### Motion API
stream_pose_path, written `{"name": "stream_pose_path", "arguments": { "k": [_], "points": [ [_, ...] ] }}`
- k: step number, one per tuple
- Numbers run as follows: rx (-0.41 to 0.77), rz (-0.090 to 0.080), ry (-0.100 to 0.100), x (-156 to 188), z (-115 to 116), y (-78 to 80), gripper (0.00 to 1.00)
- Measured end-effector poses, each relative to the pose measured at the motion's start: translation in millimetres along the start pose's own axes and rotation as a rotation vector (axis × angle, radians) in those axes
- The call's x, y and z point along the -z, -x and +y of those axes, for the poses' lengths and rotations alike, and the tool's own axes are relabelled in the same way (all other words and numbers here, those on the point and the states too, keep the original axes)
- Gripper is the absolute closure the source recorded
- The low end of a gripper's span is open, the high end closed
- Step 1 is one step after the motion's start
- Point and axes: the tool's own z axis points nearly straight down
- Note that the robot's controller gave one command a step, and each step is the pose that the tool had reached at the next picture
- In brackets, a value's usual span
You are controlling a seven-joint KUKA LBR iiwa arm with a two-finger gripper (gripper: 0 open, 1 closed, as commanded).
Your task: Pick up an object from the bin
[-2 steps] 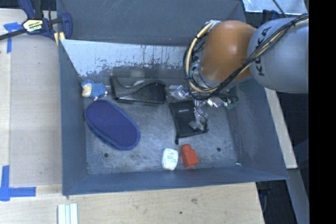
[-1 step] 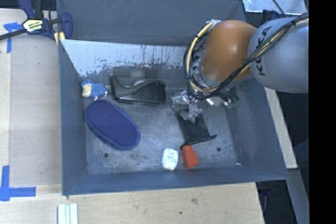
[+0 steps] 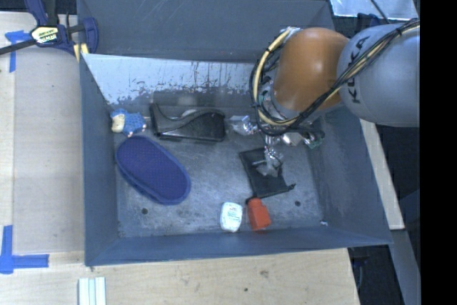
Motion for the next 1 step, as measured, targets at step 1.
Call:
{"name": "stream_pose_path", "arguments": {
  "k": [1],
  "points": [
    [-0.001,-0.001,0.000,0.7,-0.2,0.4,1.00]
  ]
}}
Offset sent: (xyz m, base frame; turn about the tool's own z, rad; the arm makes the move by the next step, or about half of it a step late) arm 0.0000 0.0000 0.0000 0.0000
